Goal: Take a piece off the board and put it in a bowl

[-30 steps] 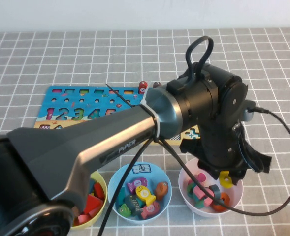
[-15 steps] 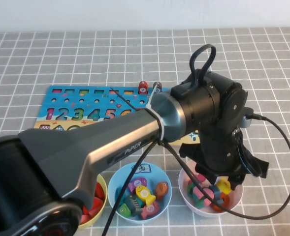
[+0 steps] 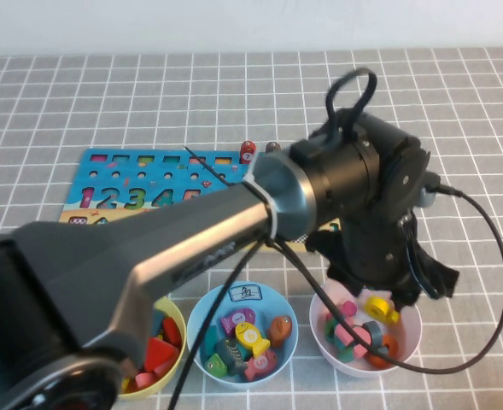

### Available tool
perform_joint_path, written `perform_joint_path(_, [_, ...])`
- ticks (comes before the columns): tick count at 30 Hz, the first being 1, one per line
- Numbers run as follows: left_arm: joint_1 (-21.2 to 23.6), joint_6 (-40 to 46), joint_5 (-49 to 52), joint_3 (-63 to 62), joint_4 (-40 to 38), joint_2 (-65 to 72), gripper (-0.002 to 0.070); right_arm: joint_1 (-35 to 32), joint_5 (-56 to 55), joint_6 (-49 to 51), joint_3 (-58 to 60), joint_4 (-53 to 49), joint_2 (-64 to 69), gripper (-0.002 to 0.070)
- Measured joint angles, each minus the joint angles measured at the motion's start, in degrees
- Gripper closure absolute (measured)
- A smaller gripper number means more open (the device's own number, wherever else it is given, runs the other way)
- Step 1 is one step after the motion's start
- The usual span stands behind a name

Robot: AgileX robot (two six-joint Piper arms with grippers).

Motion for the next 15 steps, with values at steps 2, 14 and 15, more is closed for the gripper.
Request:
perform_joint_path(2, [0.0,1.3,1.2,0.0,2.1,-1.5,0.0327,0.0,0.0,0.0,0.0,0.0,0.0,0.0694])
perform_joint_path(14, [0.9,6.7,2.9,12.5,11.6,-15.0,0.0666,0.0,0.0,0.0,0.0,0.0,0.0,0.0694])
perform_joint_path(15, [1.1,6.7,2.0,14.6,11.7,-16.7,0.0669,0.0,0.0,0.0,0.0,0.0,0.0,0.0694])
